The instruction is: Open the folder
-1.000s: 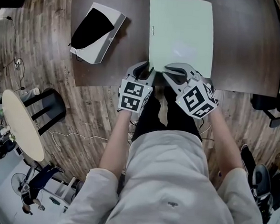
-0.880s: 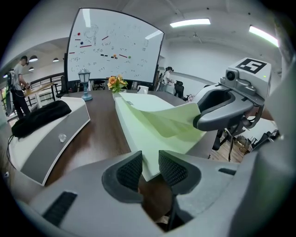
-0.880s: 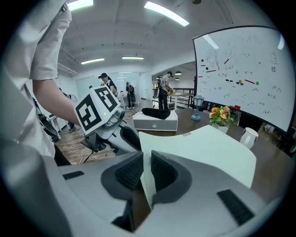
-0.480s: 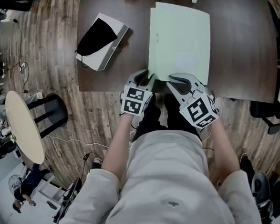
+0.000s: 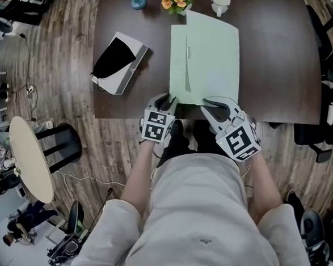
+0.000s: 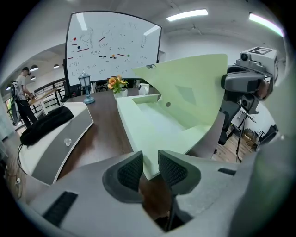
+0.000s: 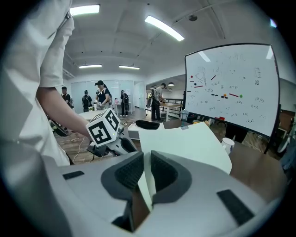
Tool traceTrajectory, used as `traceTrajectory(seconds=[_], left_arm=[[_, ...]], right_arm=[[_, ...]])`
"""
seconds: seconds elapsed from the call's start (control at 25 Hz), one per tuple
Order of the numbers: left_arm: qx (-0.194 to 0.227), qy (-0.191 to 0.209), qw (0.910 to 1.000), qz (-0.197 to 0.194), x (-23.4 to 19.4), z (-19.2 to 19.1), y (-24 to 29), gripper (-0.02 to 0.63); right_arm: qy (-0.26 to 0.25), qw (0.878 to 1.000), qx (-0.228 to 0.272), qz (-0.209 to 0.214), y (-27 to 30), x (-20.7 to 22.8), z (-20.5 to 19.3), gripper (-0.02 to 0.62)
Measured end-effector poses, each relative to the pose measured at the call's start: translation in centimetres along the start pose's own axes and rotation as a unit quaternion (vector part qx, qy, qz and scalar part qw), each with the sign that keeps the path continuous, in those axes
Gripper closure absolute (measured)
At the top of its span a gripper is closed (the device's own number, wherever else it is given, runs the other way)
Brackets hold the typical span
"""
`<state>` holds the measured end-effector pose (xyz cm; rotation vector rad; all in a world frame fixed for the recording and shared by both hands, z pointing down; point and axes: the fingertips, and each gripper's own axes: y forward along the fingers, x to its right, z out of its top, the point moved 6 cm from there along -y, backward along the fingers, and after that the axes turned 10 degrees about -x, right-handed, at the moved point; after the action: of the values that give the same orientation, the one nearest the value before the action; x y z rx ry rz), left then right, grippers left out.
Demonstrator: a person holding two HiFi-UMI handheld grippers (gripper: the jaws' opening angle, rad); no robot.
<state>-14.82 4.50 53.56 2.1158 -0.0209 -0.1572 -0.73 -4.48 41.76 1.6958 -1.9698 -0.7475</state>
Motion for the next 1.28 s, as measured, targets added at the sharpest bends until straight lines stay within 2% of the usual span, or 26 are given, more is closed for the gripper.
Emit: traceTrajectory(seconds=[0.2,0.4,0.6,0.92,1.04,1.28], left_arm=[[-0.008,0.004,0.9999,0.005,0.0,0.1,0.1,0.5],[-0.012,-0.005,0.9999,0.007,0.0,0.0,0.1,0.5],[-0.024,-0.01,0.9996,0.006,-0.3,0.5,0.2,0.502],[-0.061,0.05,0.9965,0.028,0.8,1.4,-0.1,0.529],[-0.049,0.068,0.9962,0.021,1.0,2.6,-0.5,0.529],[-0.008,0.098,0.9951,-0.016,3.0,6.9,-0.8,0.529]], right_arm=[[0.015,1.0,0.013,-0.022,-3.0,1.0,-0.8,0.554],[0.063,0.997,0.039,-0.039,-5.5,2.0,-1.8,0.562],[0.088,0.992,0.044,-0.074,-7.1,2.8,-2.5,0.571],[0.146,0.981,0.055,-0.115,-9.0,3.0,-3.8,0.58],[0.176,0.973,0.059,-0.136,-10.0,2.9,-4.7,0.583],[0.218,0.957,0.068,-0.177,-11.8,3.4,-6.6,0.586]])
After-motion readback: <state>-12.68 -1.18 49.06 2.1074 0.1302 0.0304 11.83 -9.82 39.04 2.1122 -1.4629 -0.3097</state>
